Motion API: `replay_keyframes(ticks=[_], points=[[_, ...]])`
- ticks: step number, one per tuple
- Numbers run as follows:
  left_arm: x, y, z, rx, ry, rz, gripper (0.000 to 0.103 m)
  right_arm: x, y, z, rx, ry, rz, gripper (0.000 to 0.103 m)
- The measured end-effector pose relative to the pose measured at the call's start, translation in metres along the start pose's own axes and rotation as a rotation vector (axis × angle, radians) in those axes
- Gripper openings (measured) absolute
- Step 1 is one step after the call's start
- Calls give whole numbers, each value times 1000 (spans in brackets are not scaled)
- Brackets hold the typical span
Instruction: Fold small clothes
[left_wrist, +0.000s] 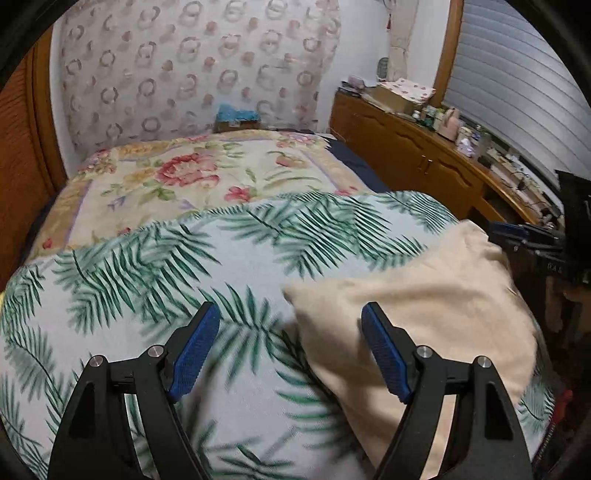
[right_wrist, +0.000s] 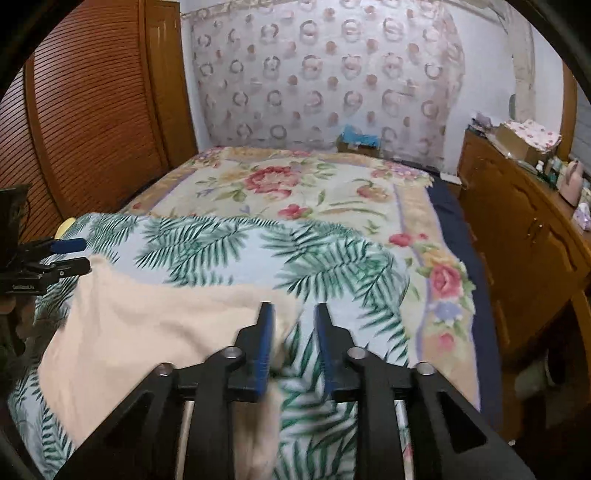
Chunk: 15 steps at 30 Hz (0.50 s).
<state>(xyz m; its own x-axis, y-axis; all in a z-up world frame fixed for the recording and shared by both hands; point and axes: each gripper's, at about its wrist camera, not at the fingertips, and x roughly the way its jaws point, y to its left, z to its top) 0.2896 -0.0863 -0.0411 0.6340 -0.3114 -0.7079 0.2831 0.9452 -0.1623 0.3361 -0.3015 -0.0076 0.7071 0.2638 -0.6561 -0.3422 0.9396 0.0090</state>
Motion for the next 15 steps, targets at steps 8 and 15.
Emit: replay_keyframes(ticks=[8, 15], points=[[17, -22, -21, 15, 104, -72, 80, -2, -3, -24, 54, 97, 63, 76], [22, -27, -21, 11, 107, -107, 76, -2, -10, -27, 86, 114, 118, 76]])
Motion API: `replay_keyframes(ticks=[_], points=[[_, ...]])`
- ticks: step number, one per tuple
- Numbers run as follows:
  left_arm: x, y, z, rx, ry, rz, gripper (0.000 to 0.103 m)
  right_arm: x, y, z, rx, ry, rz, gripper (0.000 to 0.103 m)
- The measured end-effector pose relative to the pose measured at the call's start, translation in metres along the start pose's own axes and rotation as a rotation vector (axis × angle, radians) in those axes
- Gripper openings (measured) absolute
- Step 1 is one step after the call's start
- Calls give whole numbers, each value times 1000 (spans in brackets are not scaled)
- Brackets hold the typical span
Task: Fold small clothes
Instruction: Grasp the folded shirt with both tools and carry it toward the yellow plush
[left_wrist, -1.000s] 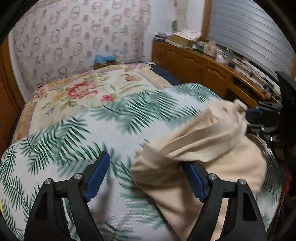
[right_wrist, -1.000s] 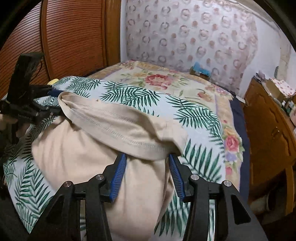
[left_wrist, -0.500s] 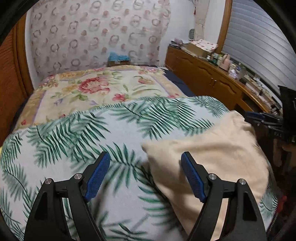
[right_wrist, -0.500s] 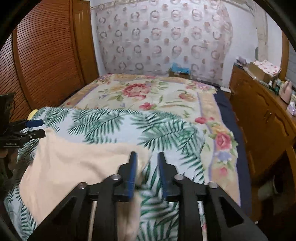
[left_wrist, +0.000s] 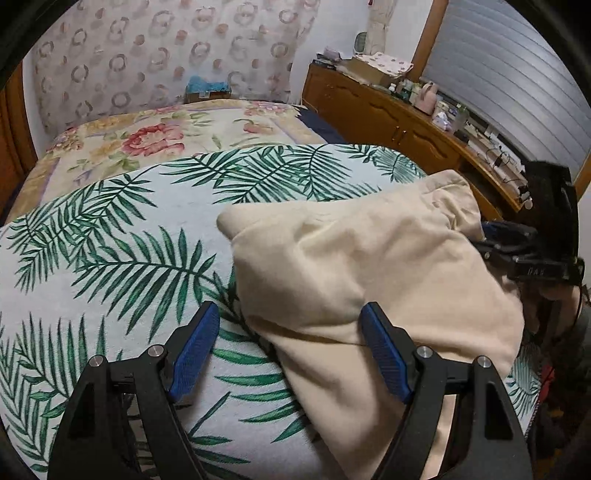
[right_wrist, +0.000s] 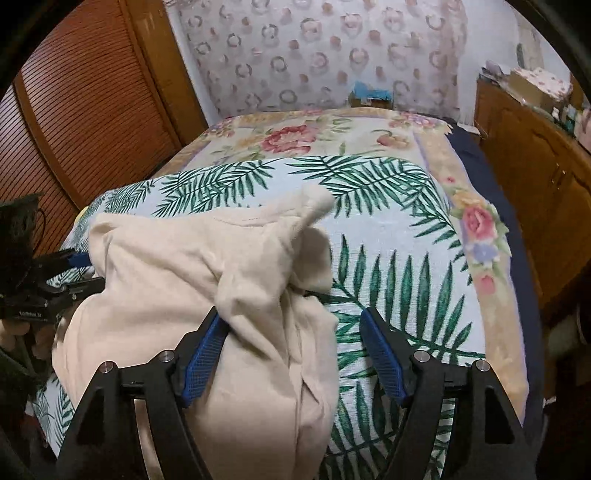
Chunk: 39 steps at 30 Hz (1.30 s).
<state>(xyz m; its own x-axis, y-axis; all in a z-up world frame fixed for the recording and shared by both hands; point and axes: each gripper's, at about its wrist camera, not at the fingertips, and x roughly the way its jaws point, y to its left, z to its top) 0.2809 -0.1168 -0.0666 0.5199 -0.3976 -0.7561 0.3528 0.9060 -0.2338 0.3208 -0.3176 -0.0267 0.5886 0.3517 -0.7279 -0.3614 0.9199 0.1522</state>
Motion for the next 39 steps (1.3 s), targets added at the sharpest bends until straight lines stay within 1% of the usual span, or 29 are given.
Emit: replay_keyframes(ticks=[1, 2, 3, 4, 5, 6, 7, 8, 9, 11, 14, 18, 22, 25, 29, 33, 38, 39], points=[[0, 0, 1, -4, -5, -20, 70, 0, 1, 0, -6, -1, 8, 75], [1, -1, 2, -6, -9, -32, 66, 0, 2, -1, -13, -1, 14, 69], [2, -1, 3, -8, -11, -47, 59, 3, 5, 0, -24, -1, 26, 64], [4, -1, 4, -8, -9, -64, 49, 7, 6, -1, -30, 2, 48, 49], [5, -2, 5, -10, -4, -78, 42, 7, 6, -2, -32, 8, 74, 42], [6, -3, 5, -14, 3, -100, 26, 13, 8, 0, -35, 12, 84, 34], [7, -3, 6, -22, 8, -121, 21, 13, 8, -2, -42, 11, 91, 25], [6, -4, 7, -28, 3, -130, 19, 10, 10, -2, -55, 6, 93, 21], [3, -5, 6, -26, -4, -138, 17, 12, 8, -3, -64, 2, 84, 20], [-7, -5, 6, -26, -38, -157, 16, 6, 12, -3, -86, -22, 71, 18], [-34, -7, 5, -21, -96, -181, 16, -12, 23, 0, -121, -77, 65, 17], [-76, -4, -1, -19, -181, -193, 15, -33, 45, 15, -172, -148, 84, 17], [-119, 18, -10, -50, -271, -168, 15, -38, 78, 32, -249, -190, 109, 16], [-147, 44, -22, -86, -326, -117, 15, -30, 107, 48, -305, -204, 144, 16], [-175, 87, -42, -149, -375, -24, 15, 4, 146, 78, -385, -207, 204, 16], [-192, 133, -59, -229, -405, 55, 14, 47, 195, 112, -471, -212, 263, 16], [-197, 181, -76, -311, -424, 142, 14, 103, 252, 151, -560, -197, 317, 16], [-194, 192, -80, -333, -419, 148, 14, 125, 252, 163, -568, -185, 323, 16]])
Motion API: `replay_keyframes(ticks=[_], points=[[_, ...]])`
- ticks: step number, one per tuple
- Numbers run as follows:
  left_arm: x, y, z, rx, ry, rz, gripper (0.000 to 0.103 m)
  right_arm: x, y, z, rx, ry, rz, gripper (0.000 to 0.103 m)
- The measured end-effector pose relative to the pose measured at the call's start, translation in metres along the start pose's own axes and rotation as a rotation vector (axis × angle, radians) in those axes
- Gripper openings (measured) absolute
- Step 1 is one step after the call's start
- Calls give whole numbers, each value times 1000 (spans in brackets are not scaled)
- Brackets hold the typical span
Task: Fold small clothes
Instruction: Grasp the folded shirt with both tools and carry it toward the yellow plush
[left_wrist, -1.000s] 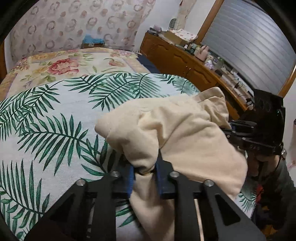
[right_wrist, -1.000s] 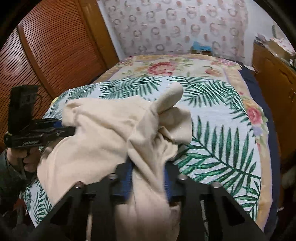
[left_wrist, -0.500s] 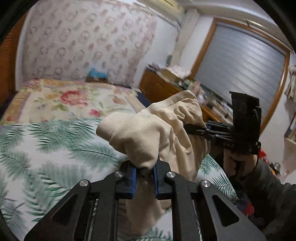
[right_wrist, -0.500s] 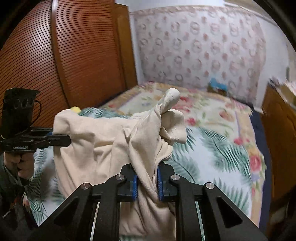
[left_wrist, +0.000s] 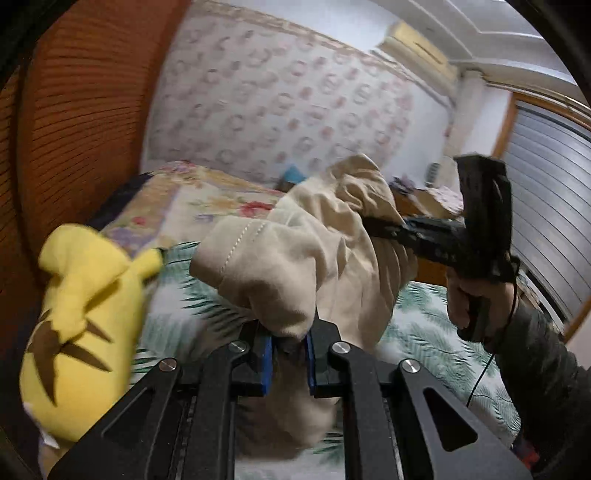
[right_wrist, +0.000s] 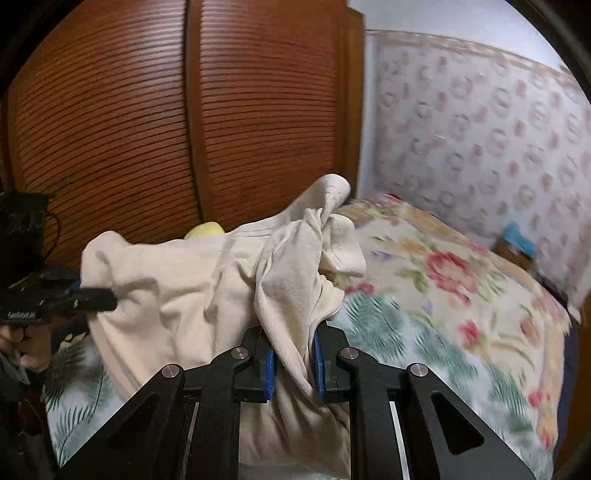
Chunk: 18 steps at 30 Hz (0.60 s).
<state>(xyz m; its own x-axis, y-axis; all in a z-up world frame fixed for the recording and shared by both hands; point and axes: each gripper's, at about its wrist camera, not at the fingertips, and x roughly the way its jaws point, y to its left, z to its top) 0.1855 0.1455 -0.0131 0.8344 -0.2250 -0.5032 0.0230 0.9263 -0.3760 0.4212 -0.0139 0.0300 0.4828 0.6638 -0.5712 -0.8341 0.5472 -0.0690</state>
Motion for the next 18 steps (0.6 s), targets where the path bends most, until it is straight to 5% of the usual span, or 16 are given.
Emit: replay_keyframes(ticks=[6, 15, 18], points=[[13, 43, -16, -72, 23, 64, 14, 96, 6, 34, -92, 75, 43, 16], [16, 70, -28, -116, 39, 141, 14, 166, 5, 71, -104, 112, 104, 17], [17, 73, -33, -106, 47, 160, 14, 175, 5, 71, -63, 131, 73, 32]])
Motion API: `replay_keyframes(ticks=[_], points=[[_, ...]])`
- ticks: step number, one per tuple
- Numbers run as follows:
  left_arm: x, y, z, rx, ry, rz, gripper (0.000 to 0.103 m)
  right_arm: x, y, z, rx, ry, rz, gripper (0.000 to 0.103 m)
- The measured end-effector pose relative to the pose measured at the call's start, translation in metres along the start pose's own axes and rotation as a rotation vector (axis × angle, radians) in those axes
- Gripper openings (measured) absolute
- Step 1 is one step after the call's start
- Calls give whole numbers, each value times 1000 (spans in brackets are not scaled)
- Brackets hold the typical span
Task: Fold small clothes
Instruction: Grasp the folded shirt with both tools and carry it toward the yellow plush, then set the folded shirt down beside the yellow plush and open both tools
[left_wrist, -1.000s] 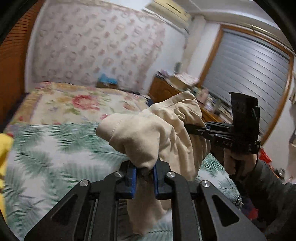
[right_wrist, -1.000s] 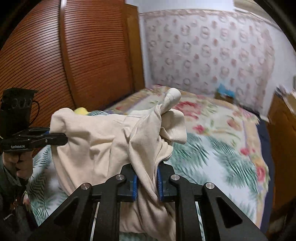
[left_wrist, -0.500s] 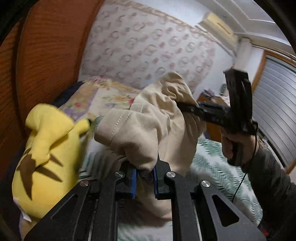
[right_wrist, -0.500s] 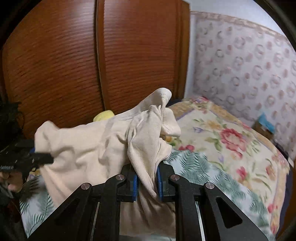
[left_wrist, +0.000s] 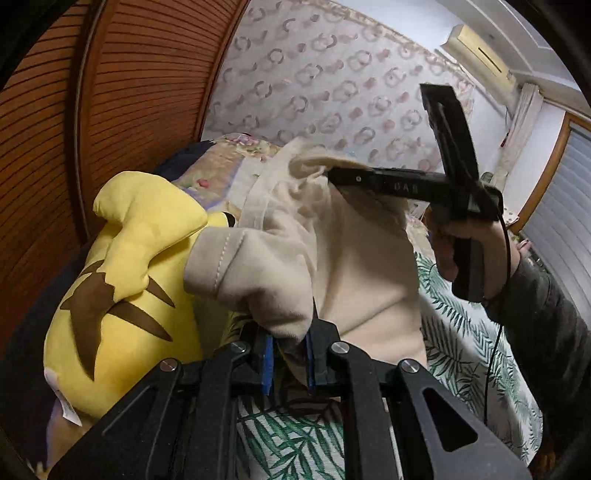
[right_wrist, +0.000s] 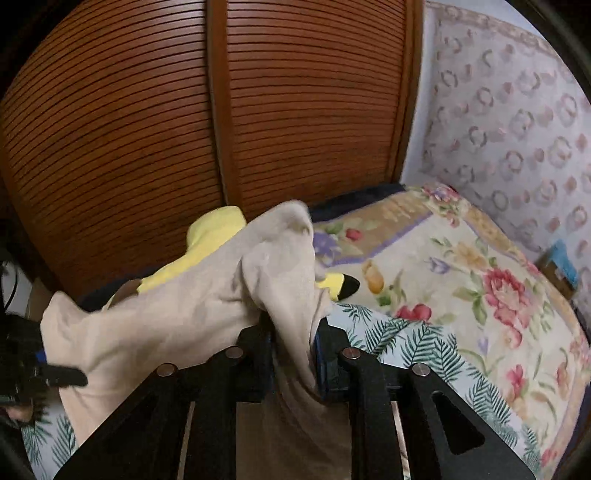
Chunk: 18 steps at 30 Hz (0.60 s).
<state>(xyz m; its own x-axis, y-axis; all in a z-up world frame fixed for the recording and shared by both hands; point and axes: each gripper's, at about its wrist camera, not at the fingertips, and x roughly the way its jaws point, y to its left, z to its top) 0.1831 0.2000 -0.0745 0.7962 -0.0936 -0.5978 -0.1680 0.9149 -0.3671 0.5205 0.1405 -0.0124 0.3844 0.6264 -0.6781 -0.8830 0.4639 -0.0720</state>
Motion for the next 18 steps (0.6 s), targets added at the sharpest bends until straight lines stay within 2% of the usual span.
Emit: replay_keyframes(ticks=[1, 2, 5, 8, 12, 14, 15, 18], points=[[1, 0, -1, 3, 2, 7, 14, 2, -3, 2, 16, 4, -17, 43], [-1, -1, -1, 6, 2, 13, 14, 2, -3, 4, 27, -1, -31, 48], [0, 0, -4, 8, 6, 30, 14, -25, -10, 8, 79, -75, -78, 54], [-3, -1, -3, 7, 11, 42, 15, -47, -19, -1, 141, -105, -27, 55], [-7, 0, -5, 20, 1, 87, 26, -42, -15, -25, 145, -46, -2, 55], [-9, 2, -5, 23, -6, 108, 35, -30, -17, -36, 154, -7, -11, 55], [-10, 4, -6, 27, -10, 118, 44, -22, -19, -40, 160, 9, -25, 55], [-15, 8, -5, 39, -13, 137, 54, -2, -30, -45, 203, 32, -39, 55]])
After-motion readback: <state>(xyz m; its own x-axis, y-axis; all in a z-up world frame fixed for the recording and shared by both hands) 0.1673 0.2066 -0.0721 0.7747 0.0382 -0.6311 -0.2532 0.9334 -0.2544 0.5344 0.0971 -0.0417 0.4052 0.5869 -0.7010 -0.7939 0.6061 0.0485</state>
